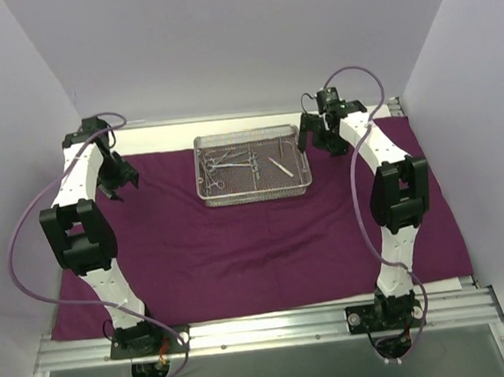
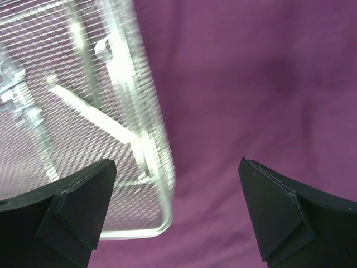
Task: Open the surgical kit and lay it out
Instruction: Smooth out the surgical kit at the center of the board.
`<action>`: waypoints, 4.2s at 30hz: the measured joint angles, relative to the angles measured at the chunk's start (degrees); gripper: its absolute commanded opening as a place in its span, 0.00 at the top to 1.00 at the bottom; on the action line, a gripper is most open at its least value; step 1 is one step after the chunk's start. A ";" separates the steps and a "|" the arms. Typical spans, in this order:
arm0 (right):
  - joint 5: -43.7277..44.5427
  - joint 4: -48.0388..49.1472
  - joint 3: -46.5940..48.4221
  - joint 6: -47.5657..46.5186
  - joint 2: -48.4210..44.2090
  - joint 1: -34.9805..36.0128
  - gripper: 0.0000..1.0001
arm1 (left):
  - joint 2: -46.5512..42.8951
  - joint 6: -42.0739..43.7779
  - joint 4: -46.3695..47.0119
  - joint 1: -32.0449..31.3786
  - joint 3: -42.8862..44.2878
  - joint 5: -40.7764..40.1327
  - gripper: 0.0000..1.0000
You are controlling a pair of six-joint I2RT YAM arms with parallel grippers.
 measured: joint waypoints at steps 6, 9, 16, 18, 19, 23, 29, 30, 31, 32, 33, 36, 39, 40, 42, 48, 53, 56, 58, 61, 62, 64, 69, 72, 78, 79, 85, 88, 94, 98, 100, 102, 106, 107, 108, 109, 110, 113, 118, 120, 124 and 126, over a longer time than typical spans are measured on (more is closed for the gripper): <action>4.66 -1.79 4.79 -1.86 5.79 -3.34 0.00 | 12.22 3.54 0.24 0.61 10.62 0.59 0.38; 6.19 -2.82 11.21 -2.86 10.54 -5.01 0.00 | 17.73 5.42 0.33 0.96 14.75 2.01 0.40; 7.56 -3.52 16.50 -3.72 16.90 -8.13 0.00 | 30.27 7.76 -1.36 0.50 24.74 4.17 0.39; 7.56 -3.48 14.82 -3.96 17.25 -9.16 0.00 | 33.66 8.09 -3.13 0.61 28.74 5.81 0.40; 7.54 -3.48 13.97 -4.13 17.42 -9.53 0.00 | 34.53 8.33 -3.89 0.92 30.47 7.34 0.40; 6.97 -2.82 9.07 -3.91 17.59 -11.13 0.00 | 37.00 8.79 -4.72 2.25 34.49 12.07 0.41; 4.94 2.29 1.66 -3.26 14.01 -13.03 0.00 | 39.39 8.44 -6.27 5.22 37.79 19.06 0.41; 4.94 3.10 0.00 -3.21 13.05 -13.07 0.00 | 39.78 8.22 -6.27 5.68 38.29 20.15 0.41; 4.98 3.93 -1.62 -3.19 12.15 -13.09 0.00 | 40.02 7.93 -6.25 6.08 38.56 21.07 0.41; 4.96 4.63 -3.04 -3.15 11.32 -13.09 0.00 | 40.17 7.72 -6.25 6.54 38.69 21.97 0.41; 5.03 5.29 -4.28 -3.02 10.56 -13.09 0.00 | 40.26 7.58 -6.25 6.91 38.69 22.80 0.41; 5.18 7.37 -8.00 -2.51 8.44 -13.33 0.00 | 40.52 7.41 -6.03 8.04 38.64 25.14 0.41; 5.03 8.87 -12.07 -1.84 5.95 -14.36 0.00 | 40.57 7.39 -5.55 9.03 38.21 26.84 0.41; 4.63 9.22 -13.25 -1.68 5.16 -14.97 0.00 | 40.57 7.39 -5.35 9.29 37.97 27.47 0.41; 3.76 8.98 -13.22 -1.36 5.03 -16.00 0.00 | 40.48 7.39 -5.01 9.62 37.48 28.46 0.42; 2.80 2.36 -1.92 -0.79 11.56 -17.90 0.00 | 37.27 7.19 -2.32 9.51 32.33 26.75 0.44; 3.10 -0.20 2.60 -0.87 13.97 -18.27 0.00 | 33.03 8.13 -1.14 9.73 27.47 18.95 0.41; 3.52 -0.74 2.91 -1.18 13.94 -17.88 0.00 | 32.33 9.33 -1.33 10.12 28.52 14.69 0.39; 3.56 -1.49 3.50 -1.31 13.94 -17.81 0.00 | 31.67 9.77 -1.16 10.34 29.40 13.22 0.39; 3.54 -2.86 5.79 -1.29 14.01 -17.66 0.00 | 30.21 10.19 -1.09 10.43 29.40 12.39 0.40; 3.52 -3.08 6.73 -1.29 14.01 -17.53 0.00 | 29.88 10.34 -1.09 10.36 29.40 12.35 0.40; 3.52 -2.82 7.28 -1.29 13.97 -17.53 0.00 | 29.66 10.49 -1.09 10.25 29.35 12.61 0.41; 4.15 -0.90 1.84 -1.75 13.64 -17.53 0.00 | 30.03 10.51 -1.16 10.01 27.06 14.25 0.44; 4.02 -0.44 1.44 -1.77 13.49 -17.40 0.00 | 32.46 10.51 -1.22 9.92 27.52 15.34 0.45; 3.96 -2.49 5.77 -1.84 16.11 -17.16 0.00 | 38.05 10.32 -4.37 10.75 35.76 17.94 0.45; 4.02 -2.82 6.86 -1.79 16.74 -17.18 0.00 | 38.49 10.21 -4.61 10.97 36.37 18.47 0.45; 3.98 -6.25 12.92 -1.66 20.15 -17.57 0.00 | 40.65 9.29 -5.14 12.87 39.65 22.25 0.45; 3.87 -7.63 14.53 -1.60 21.03 -17.66 0.00 | 40.96 9.22 -5.14 13.60 39.80 24.00 0.45; 3.91 -7.50 14.10 -1.49 20.92 -17.88 0.00 | 40.98 9.31 -4.83 14.23 39.80 25.22 0.45; 4.31 -5.22 10.78 -1.84 18.97 -18.36 0.00 | 40.98 9.38 -4.02 15.08 39.50 26.25 0.44; 4.33 -4.94 10.10 -2.21 18.45 -18.82 0.00 | 40.79 9.42 -3.67 15.39 39.06 27.12 0.44; 4.28 -5.11 10.23 -2.62 18.43 -19.12 0.00 | 39.93 9.44 -2.86 15.47 37.62 27.50 0.45; 5.99 -7.21 11.72 -3.32 18.43 -18.56 0.00 | 36.74 9.44 -1.29 15.43 33.29 26.67 0.43; 6.54 -8.00 12.24 -3.34 18.29 -18.34 0.00 | 35.69 9.40 -0.96 15.41 32.22 26.18 0.43; 6.95 -8.70 12.70 -3.34 18.08 -18.10 0.00 | 34.64 9.35 -0.76 15.37 31.43 25.90 0.43; 7.10 -9.25 12.98 -3.34 17.57 -17.70 0.00 | 33.40 9.31 -0.48 15.19 30.51 25.64 0.43; 7.10 -9.73 12.96 -3.34 16.72 -17.09 0.00 | 32.20 9.29 -0.44 15.10 30.03 25.49 0.43; 7.10 -10.49 9.84 -3.26 11.08 -13.77 0.00 | 28.48 9.31 0.31 14.69 28.96 25.29 0.43; 6.01 -9.73 -6.82 -1.92 -8.26 -1.99 0.12 | 22.56 9.86 1.53 13.03 24.06 24.94 0.43; 4.02 -9.99 -13.60 -0.50 -15.93 3.65 0.19 | 20.44 10.10 2.16 12.09 20.55 24.74 0.43; 0.31 -9.66 -26.40 3.32 -28.46 13.18 0.43 | 16.04 10.32 3.82 9.64 11.56 24.59 0.43; -1.27 -8.46 -32.46 6.23 -33.31 17.38 0.45 | 13.79 10.34 4.35 8.28 7.52 24.37 0.43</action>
